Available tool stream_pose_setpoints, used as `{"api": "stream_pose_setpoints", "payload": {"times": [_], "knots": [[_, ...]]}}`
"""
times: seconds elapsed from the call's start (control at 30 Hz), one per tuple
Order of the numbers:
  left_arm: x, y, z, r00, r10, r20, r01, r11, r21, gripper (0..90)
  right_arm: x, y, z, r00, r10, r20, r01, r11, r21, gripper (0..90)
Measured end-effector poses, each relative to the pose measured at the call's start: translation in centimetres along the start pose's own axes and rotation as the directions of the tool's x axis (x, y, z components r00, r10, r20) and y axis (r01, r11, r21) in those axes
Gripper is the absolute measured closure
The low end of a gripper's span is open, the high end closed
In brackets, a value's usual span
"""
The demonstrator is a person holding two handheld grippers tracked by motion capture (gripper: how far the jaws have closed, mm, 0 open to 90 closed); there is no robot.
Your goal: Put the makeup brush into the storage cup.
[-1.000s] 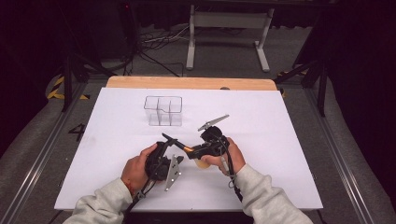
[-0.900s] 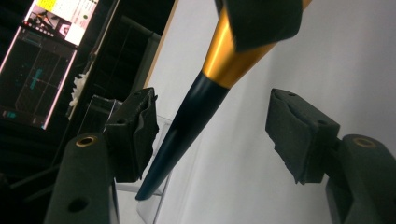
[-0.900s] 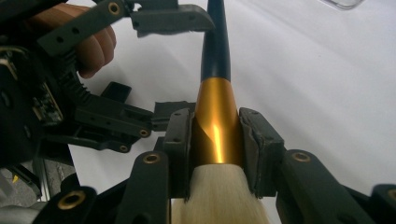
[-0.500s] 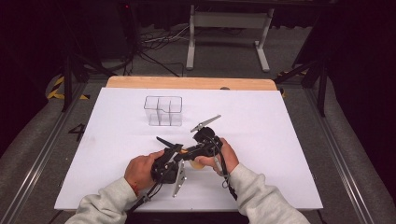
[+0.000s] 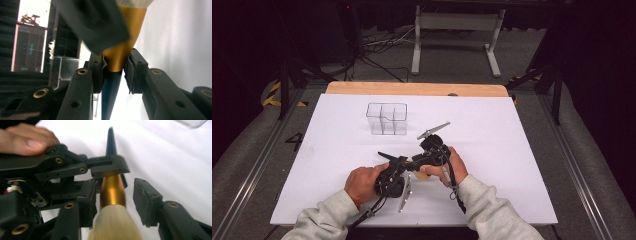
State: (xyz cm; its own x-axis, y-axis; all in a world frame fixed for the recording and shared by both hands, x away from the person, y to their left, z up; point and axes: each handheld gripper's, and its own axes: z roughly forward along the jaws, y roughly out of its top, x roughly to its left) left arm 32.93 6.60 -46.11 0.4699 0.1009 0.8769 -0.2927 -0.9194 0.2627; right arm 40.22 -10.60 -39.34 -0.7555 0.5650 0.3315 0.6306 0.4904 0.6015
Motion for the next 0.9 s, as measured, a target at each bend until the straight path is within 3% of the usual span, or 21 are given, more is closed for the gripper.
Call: {"api": "stream_pose_setpoints", "payload": {"times": [0.17,0.3,0.37,0.4,0.43,0.47,0.57,0.63,0.7,0.73,0.77,0.83,0.87,0.9], "knots": [[0.4,-0.5,0.0,0.9978,-0.054,0.04,0.054,0.9985,-0.01,70.2,-0.5,-0.1,-2.4,0.9998,0.002,0.021,0.0,0.995,-0.101,50.6],[0.6,-0.8,0.0,0.9958,-0.076,0.051,0.077,0.997,-0.009,70.3,-0.7,-0.4,-4.4,0.9954,-0.014,0.095,0.03,0.986,-0.162,46.1],[0.8,-1.0,-0.1,0.9937,-0.095,0.061,0.095,0.9954,-0.009,70.3,-0.6,-0.7,-5.3,0.989,-0.039,0.143,0.069,0.975,-0.209,45.2],[0.6,-1.1,0.1,0.9866,-0.149,0.067,0.151,0.9878,-0.037,70.3,-0.4,-0.9,-5.7,0.9844,-0.056,0.167,0.093,0.97,-0.224,44.4],[1.0,-1.2,-0.1,0.9904,-0.119,0.071,0.12,0.9927,-0.013,70.4,-0.3,-1.1,-6.1,0.9787,-0.076,0.191,0.121,0.964,-0.236,43.5],[1.0,-1.3,0.0,0.9861,-0.147,0.077,0.149,0.9886,-0.024,70.4,-0.2,-1.4,-6.4,0.9733,-0.091,0.211,0.143,0.958,-0.247,43.0],[1.3,-1.6,-0.2,0.9799,-0.178,0.09,0.18,0.9835,-0.017,70.4,-0.1,-2.4,-7.0,0.9543,-0.132,0.268,0.204,0.944,-0.26,41.6],[1.5,-1.8,-0.2,0.9748,-0.198,0.103,0.201,0.9794,-0.022,70.4,-0.2,-3.0,-7.4,0.946,-0.148,0.288,0.229,0.935,-0.272,38.5],[1.7,-2.0,-0.3,0.9689,-0.22,0.113,0.223,0.9748,-0.012,70.4,-0.2,-3.7,-7.9,0.9278,-0.166,0.334,0.266,0.923,-0.278,35.0],[1.9,-2.1,-0.3,0.9688,-0.222,0.111,0.224,0.9746,-0.009,70.4,-0.3,-4.0,-8.1,0.9193,-0.175,0.353,0.283,0.916,-0.283,31.8],[2.1,-2.2,-0.4,0.9681,-0.223,0.114,0.225,0.9743,-0.006,70.4,-0.4,-4.4,-8.3,0.9156,-0.173,0.363,0.288,0.912,-0.292,29.3],[2.3,-2.4,-0.4,0.9621,-0.246,0.119,0.248,0.9688,-0.004,70.4,-0.7,-5.0,-8.7,0.901,-0.178,0.395,0.309,0.903,-0.298,27.1],[2.4,-2.5,-0.5,0.9627,-0.241,0.124,0.243,0.97,-0.005,70.4,-0.8,-5.3,-9.0,0.8923,-0.182,0.413,0.324,0.895,-0.306,25.4],[2.5,-2.6,-0.5,0.9568,-0.26,0.129,0.264,0.9645,-0.01,70.5,-0.9,-5.6,-9.1,0.8869,-0.182,0.425,0.331,0.891,-0.31,24.8]]}}
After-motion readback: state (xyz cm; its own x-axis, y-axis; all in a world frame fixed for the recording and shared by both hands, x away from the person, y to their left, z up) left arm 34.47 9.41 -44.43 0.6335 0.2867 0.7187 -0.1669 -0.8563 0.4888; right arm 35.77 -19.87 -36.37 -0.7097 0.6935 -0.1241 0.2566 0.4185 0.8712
